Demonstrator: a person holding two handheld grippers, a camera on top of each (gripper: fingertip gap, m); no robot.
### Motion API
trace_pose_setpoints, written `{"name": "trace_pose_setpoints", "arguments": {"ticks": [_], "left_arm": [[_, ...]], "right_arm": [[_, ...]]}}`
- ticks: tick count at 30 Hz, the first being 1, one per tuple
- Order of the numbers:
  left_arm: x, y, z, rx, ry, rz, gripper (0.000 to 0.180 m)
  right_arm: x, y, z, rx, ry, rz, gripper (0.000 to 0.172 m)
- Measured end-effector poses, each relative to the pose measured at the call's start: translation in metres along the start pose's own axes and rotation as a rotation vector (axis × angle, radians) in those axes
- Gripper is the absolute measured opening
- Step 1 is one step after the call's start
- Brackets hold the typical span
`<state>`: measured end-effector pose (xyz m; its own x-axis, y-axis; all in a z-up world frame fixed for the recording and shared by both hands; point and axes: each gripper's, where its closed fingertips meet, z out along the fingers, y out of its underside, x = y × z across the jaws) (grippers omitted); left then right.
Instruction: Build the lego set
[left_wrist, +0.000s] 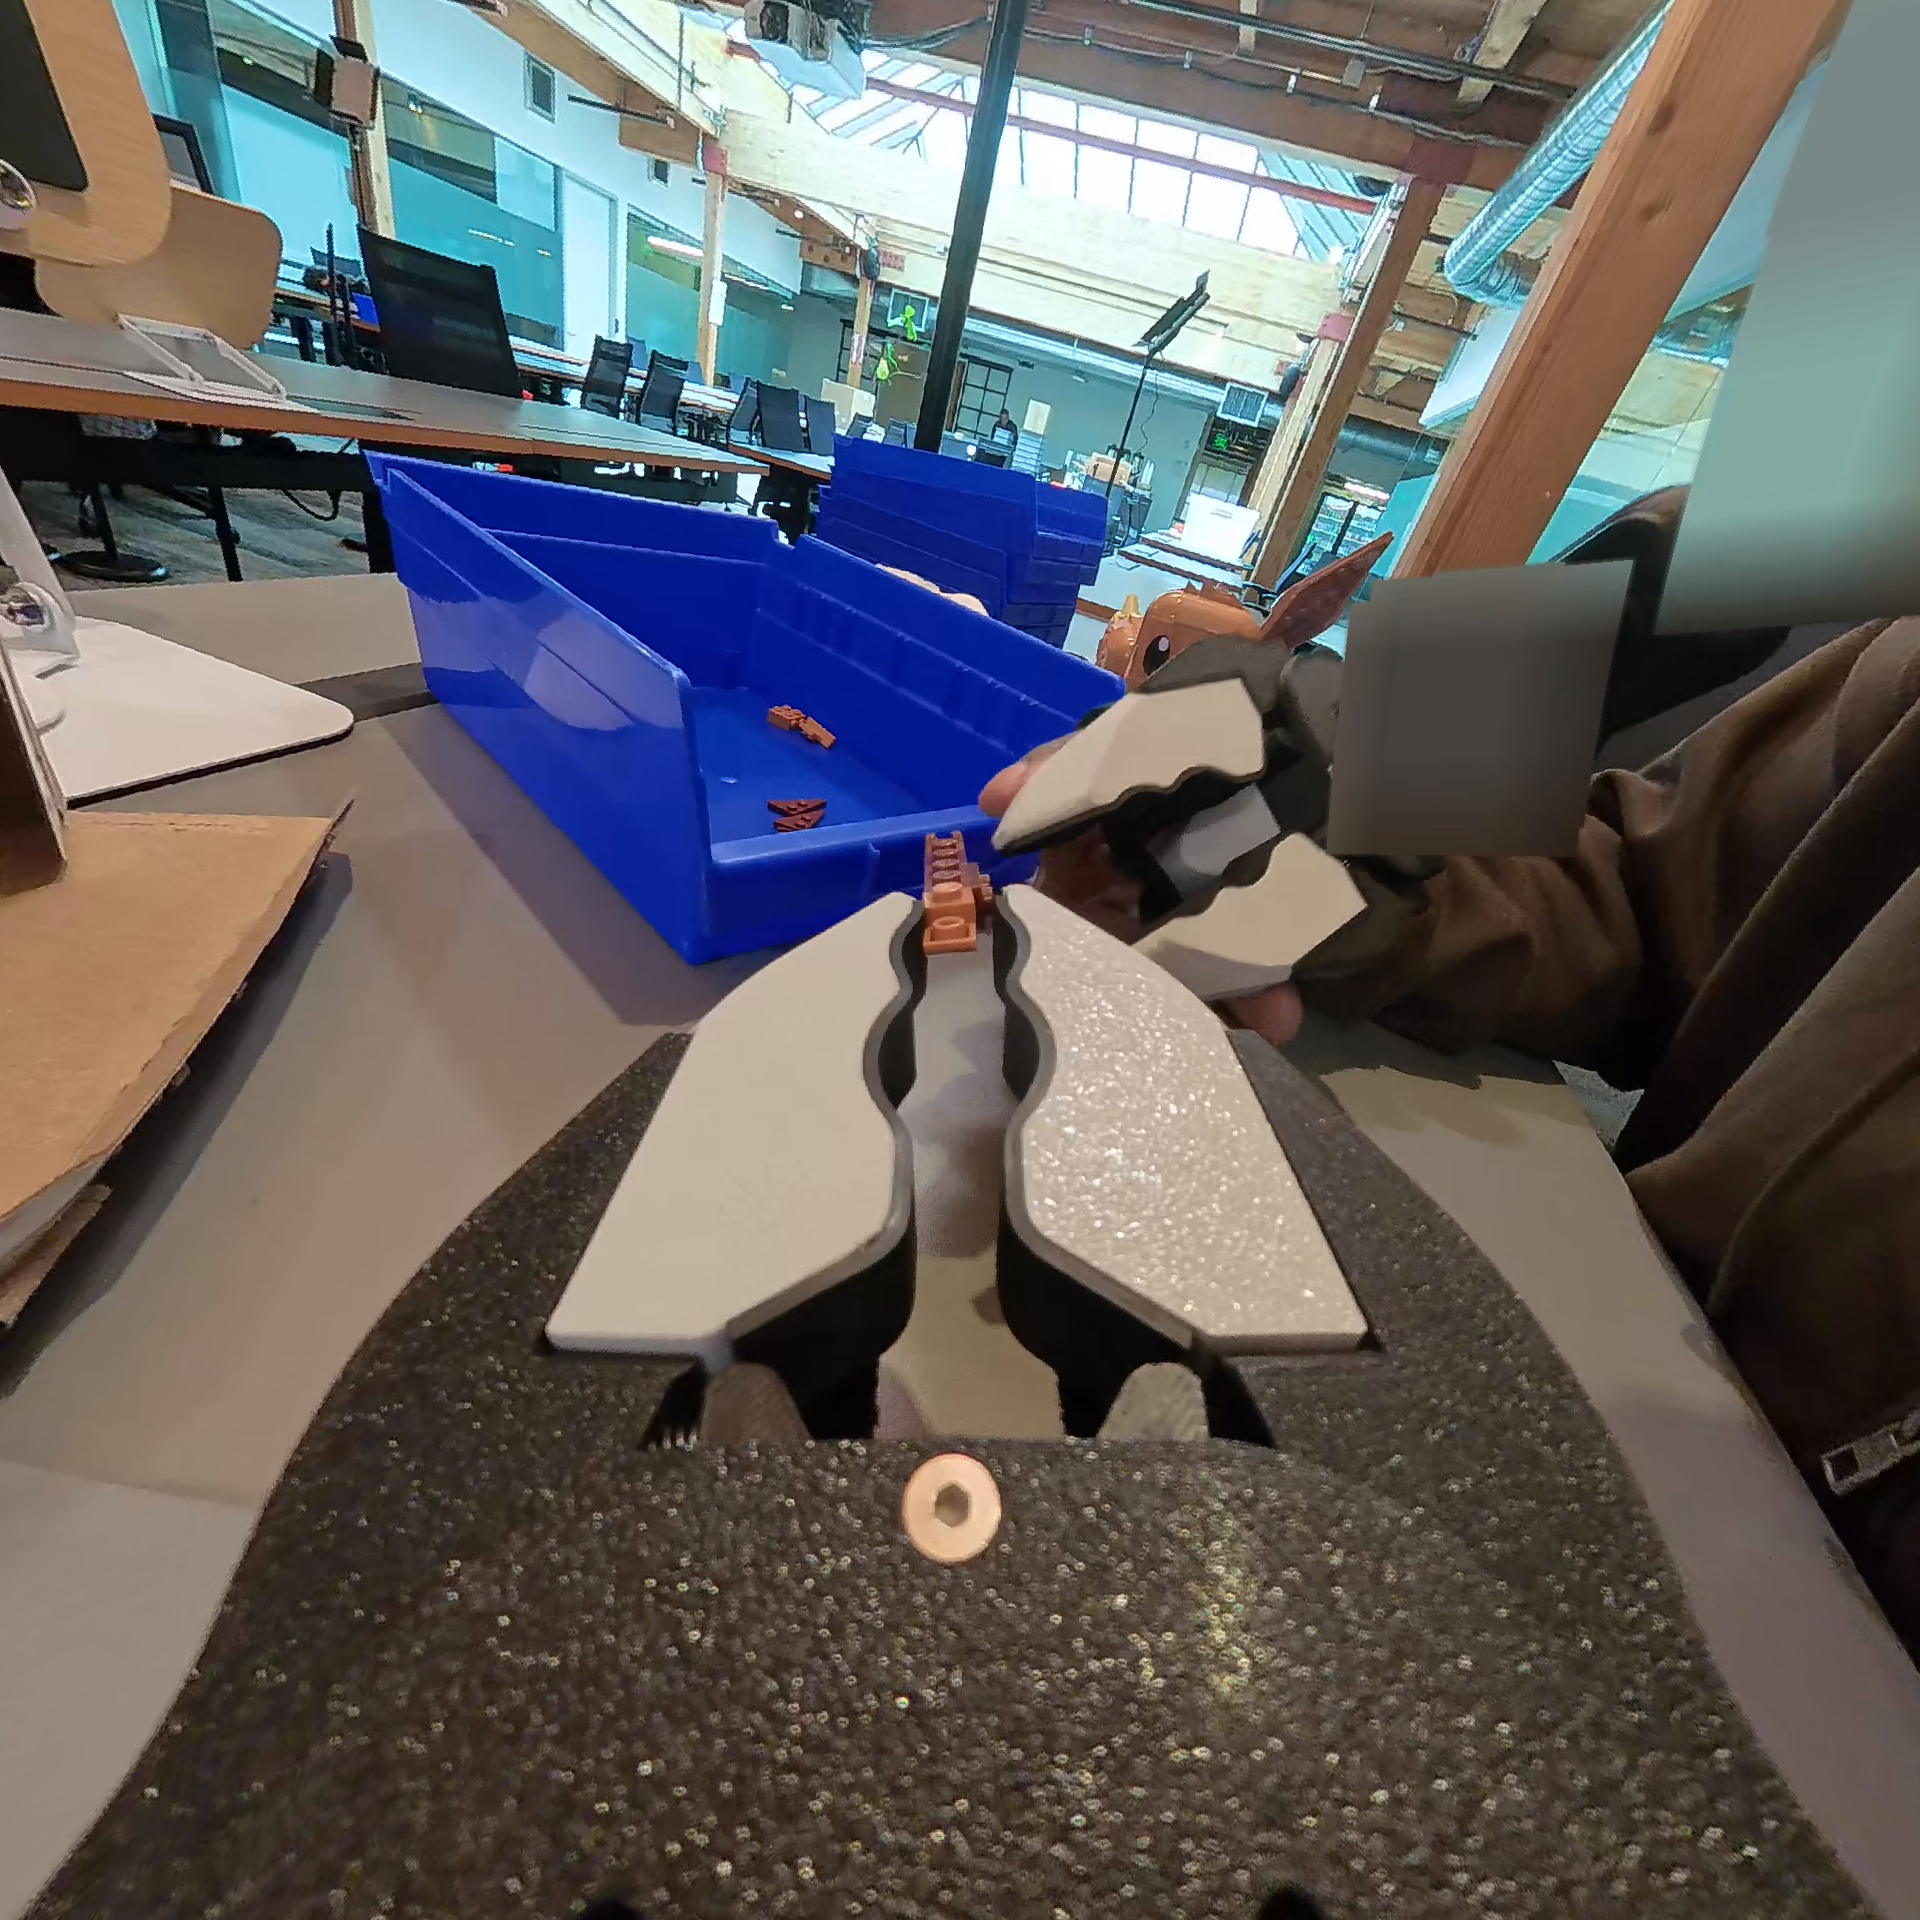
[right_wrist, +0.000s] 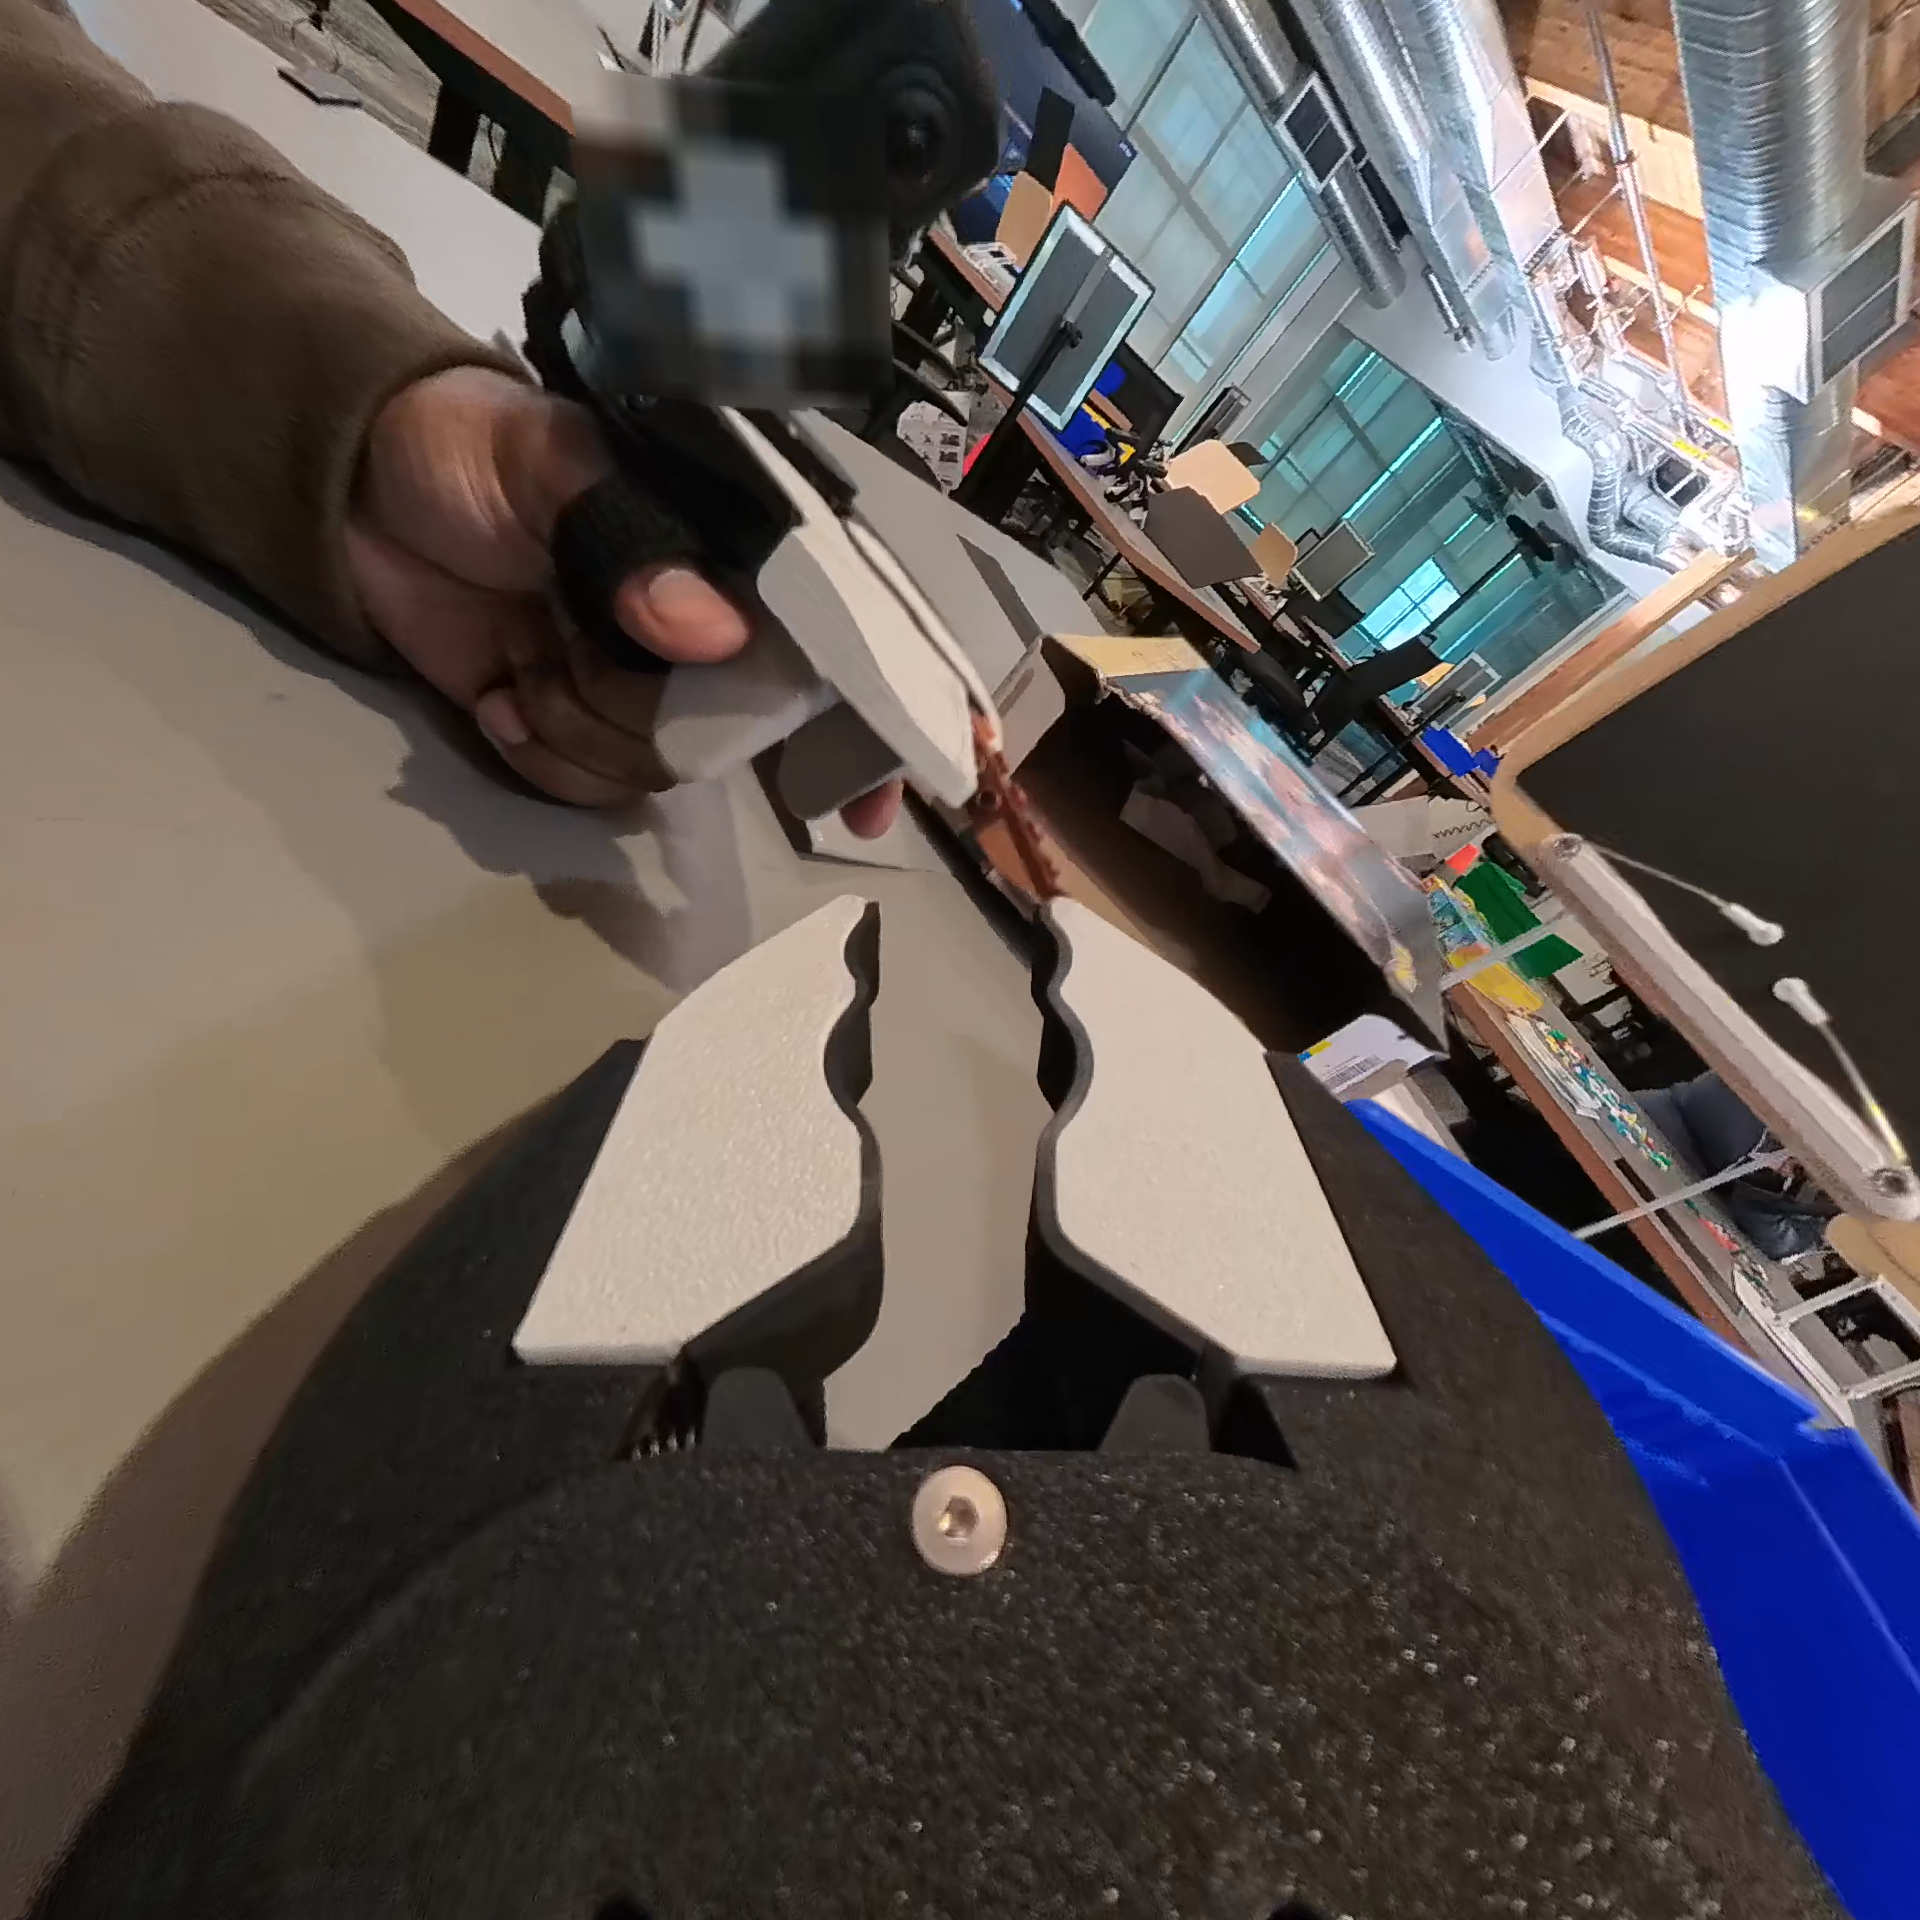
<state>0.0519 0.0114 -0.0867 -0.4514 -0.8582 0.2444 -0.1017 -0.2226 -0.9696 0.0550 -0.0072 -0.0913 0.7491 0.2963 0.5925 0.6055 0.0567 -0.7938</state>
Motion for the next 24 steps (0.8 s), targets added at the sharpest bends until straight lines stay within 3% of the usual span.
{"name": "trace_pose_setpoints", "arguments": {"ticks": [3, 6, 11, 16, 20, 24], "left_arm": [[-0.001, 0.000, 0.000, 0.001, -0.001, -0.003, 0.012], [-0.002, -0.001, 0.001, 0.003, 0.000, -0.006, 0.011], [0.000, -0.001, 0.001, 0.005, 0.006, 0.004, 0.011], [0.004, -0.001, 0.000, 0.008, 0.008, 0.042, 0.011], [0.005, 0.000, -0.001, 0.003, 0.004, 0.057, 0.011], [0.005, 0.000, -0.001, -0.001, 0.000, 0.066, 0.011]], "right_arm": [[0.017, -0.014, -0.009, 0.002, -0.004, 0.016, 0.023], [0.065, -0.010, -0.023, -0.082, 0.051, 0.093, 0.021], [0.133, 0.073, -0.043, -0.549, 0.107, 0.343, 0.019], [0.121, 0.141, -0.041, -0.972, -0.102, 0.457, 0.021], [0.099, 0.166, -0.040, -1.104, -0.249, 0.537, 0.024], [0.093, 0.183, -0.042, -1.132, -0.286, 0.567, 0.025]]}}
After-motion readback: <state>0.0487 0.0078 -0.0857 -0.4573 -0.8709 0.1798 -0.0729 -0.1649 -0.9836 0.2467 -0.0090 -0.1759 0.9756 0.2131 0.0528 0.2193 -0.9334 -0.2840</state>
